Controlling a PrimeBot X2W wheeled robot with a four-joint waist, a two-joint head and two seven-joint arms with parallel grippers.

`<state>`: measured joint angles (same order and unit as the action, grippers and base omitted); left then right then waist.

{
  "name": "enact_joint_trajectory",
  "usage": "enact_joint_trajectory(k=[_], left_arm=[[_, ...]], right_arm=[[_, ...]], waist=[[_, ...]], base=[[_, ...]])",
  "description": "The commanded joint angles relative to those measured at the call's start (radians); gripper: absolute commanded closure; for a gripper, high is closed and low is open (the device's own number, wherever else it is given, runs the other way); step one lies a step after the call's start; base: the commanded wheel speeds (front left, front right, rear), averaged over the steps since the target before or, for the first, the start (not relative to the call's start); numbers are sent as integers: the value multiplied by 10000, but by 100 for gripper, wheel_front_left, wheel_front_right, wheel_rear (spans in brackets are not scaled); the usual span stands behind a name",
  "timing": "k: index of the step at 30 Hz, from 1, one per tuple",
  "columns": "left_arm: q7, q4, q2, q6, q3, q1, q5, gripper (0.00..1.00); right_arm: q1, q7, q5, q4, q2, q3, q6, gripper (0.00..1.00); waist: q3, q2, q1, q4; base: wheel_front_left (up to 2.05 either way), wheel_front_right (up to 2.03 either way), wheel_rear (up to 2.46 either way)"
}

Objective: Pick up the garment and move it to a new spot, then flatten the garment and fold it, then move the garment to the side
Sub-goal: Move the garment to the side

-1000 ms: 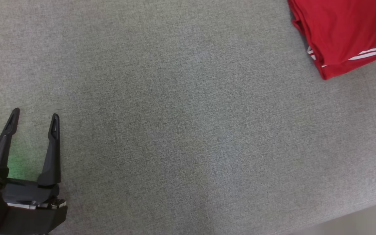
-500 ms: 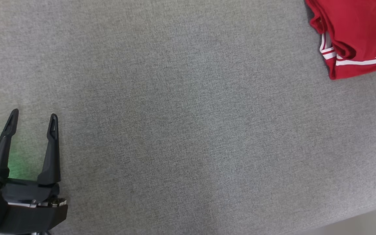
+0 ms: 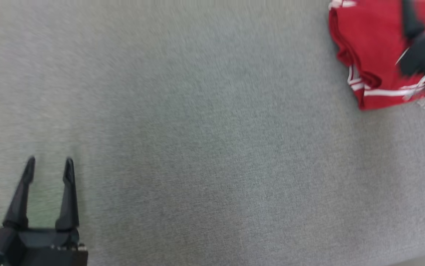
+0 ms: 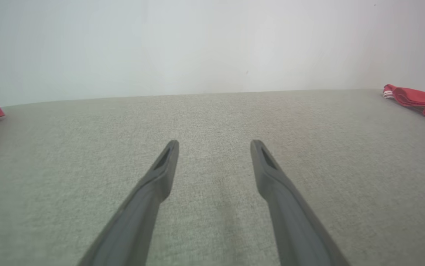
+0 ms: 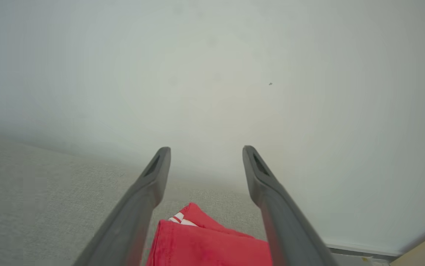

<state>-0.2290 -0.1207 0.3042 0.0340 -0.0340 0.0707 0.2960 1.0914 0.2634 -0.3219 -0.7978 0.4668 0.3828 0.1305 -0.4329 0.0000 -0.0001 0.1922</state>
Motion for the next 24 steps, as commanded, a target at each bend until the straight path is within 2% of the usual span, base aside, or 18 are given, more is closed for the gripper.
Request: enact_joint_trajectory(k=[1,5,13,24], left_arm=[[-81,173,-91,-53,-13,-314,58,0],[-162,486,-252,-103,9,-712,170,0],[-240,883,-420,-140,-120,-1273,265,0],[-242,1224,-447,-202,-114,-1804,407,0]], right_arm=[[-601,5,71,384,-102,-181,-1,0],[-1925,4,152,1110,-431,-425,-1,0],[-4446,5,-54,2063,-597,-661,-1,0],[-7159,6,-277,2980,-1258,-1507,-1,0]], waist=[[1184,0,1,-635],[1964,0,1,-1024],[3270,0,1,-1693],[4291,0,1,-1962]], base=[[0,0,0],[0,0,0],[0,0,0],[0,0,0]])
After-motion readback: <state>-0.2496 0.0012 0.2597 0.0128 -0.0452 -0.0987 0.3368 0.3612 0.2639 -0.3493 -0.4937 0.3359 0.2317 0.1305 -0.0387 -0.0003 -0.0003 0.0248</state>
